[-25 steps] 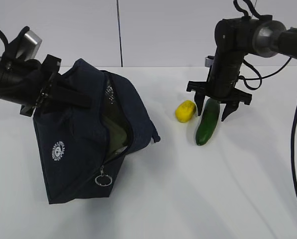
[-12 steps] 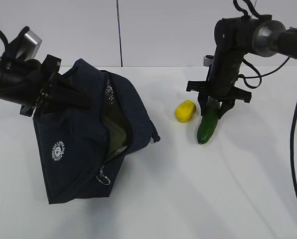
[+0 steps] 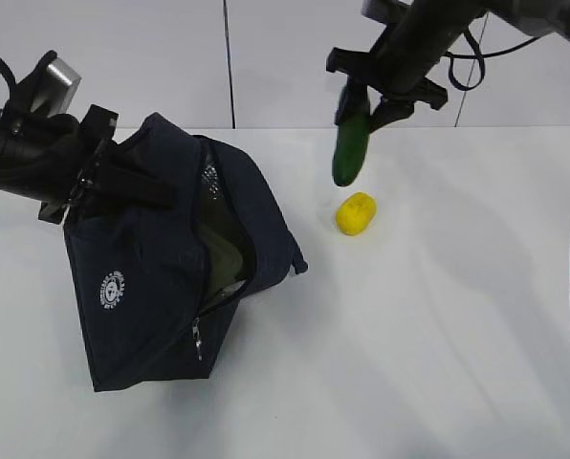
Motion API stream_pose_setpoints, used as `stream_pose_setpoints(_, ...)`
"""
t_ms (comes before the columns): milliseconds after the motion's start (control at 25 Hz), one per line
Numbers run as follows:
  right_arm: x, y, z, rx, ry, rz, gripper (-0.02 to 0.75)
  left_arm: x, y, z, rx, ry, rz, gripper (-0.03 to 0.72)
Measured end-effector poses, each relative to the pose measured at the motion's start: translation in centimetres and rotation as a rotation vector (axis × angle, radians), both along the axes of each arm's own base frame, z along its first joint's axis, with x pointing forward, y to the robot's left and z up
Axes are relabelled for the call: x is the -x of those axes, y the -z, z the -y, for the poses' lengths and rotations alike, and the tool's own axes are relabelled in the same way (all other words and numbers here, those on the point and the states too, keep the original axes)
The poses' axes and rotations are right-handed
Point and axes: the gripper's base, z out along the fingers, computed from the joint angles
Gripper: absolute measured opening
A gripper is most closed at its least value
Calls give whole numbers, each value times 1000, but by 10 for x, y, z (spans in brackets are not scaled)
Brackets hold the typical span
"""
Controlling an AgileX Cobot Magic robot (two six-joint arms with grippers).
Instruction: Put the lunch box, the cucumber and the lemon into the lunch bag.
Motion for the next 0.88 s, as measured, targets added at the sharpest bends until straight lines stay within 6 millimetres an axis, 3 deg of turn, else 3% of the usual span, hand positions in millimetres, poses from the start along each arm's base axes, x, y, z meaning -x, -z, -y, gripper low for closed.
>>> stream_pose_setpoints(280,13,-14,-43,-240,-263,52,347,-5,-1,-1,4,-53,12,-9)
stream_pose_setpoints(680,41,-16,-108,-269,-419,47,346,-10,-5,-1,59,-131,14,-9)
stream_pose_setpoints(880,51,-16,-125,-267,-454,42,345,-13,-8,0,92,-152,35,-9)
